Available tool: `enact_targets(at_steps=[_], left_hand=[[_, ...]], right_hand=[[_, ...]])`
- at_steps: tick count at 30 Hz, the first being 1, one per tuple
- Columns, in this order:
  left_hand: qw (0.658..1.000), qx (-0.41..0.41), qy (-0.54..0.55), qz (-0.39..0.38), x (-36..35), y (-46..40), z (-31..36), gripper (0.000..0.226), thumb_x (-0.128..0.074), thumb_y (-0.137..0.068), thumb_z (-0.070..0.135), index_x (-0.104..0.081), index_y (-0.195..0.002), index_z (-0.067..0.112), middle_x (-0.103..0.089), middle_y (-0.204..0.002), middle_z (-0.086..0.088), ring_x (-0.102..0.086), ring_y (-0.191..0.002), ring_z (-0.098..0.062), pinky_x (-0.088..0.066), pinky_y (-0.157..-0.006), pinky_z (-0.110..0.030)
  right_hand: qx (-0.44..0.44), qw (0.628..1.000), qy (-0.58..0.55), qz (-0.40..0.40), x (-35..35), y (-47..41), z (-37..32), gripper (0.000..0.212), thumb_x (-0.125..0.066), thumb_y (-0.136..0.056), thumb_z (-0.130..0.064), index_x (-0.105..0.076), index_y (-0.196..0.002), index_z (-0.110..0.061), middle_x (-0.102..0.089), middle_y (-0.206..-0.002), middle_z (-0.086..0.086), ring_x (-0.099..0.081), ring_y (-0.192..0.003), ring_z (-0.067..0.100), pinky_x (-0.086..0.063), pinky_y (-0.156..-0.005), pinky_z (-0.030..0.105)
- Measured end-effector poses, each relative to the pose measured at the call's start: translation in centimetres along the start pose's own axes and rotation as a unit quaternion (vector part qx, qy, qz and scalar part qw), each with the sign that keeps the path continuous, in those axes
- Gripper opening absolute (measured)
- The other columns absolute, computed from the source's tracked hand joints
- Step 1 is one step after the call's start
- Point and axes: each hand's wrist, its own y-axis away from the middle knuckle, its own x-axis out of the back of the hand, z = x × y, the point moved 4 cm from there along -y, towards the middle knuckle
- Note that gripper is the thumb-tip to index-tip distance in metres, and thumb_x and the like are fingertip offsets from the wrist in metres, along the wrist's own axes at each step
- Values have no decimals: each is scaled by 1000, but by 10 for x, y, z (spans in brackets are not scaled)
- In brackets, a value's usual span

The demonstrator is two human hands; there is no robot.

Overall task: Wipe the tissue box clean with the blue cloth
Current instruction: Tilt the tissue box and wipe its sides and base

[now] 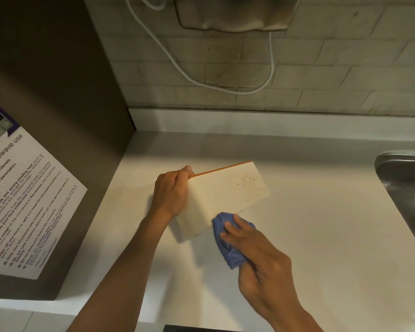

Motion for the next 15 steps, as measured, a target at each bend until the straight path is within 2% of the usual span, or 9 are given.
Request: enact_targets(at_steps=[2,4,5,7,9,11,15], left_hand=[[1000,24,3,-4,2,1,-3,54,-17,-89,53,-59,-71,25,-66,-80,-4,-60,-89,-34,-49,-84,-45],[999,42,19,-10,1,2,-6,55,-18,-91,54,-62,-72,27,-69,-86,-8,-60,-93,-36,-49,-88,-47],[999,45,23,-15,1,3,-7,53,-20,-92,53,-62,-72,29,-69,-88,-8,-60,-94,-37,-49,-88,-48],[999,33,26,-26,-1,5,-6,49,-23,-92,53,-63,-70,35,-69,-83,-2,-61,-92,-34,-48,-82,-45],[998,24,38,-37,-3,7,-3,53,-23,-91,61,-66,-71,39,-70,-78,6,-62,-84,-22,-47,-74,-38],[998,-3,28,-50,-6,9,5,59,-20,-89,67,-65,-73,31,-70,-76,8,-63,-78,-15,-49,-72,-36],[995,-94,7,-19,-11,15,16,66,-22,-92,63,-54,-74,9,-63,-70,-7,-57,-72,-27,-46,-71,-47]], right_hand=[[-117,991,-48,41,13,-3,15,42,-48,-80,5,-76,-101,-19,-71,-111,-9,-62,-111,5,-44,-95,14],[-247,957,-110,107,25,-6,33,46,-53,-80,4,-76,-98,-32,-72,-103,-18,-65,-103,0,-45,-85,8],[-276,943,-123,139,29,-8,39,47,-52,-81,4,-75,-101,-33,-72,-103,-19,-65,-102,0,-46,-83,8],[-273,941,-112,163,29,-17,39,51,-51,-82,8,-73,-108,-29,-71,-108,-17,-64,-105,1,-48,-86,12],[-239,955,-98,144,18,-28,30,50,-50,-80,9,-72,-112,-23,-70,-112,-15,-62,-107,0,-47,-90,14],[-195,973,-83,89,-1,-32,18,50,-52,-80,12,-70,-115,-18,-68,-119,-10,-60,-113,2,-47,-93,16],[-101,994,15,26,-26,-22,0,52,-54,-76,6,-65,-123,-13,-53,-135,-6,-47,-127,8,-45,-98,20]])
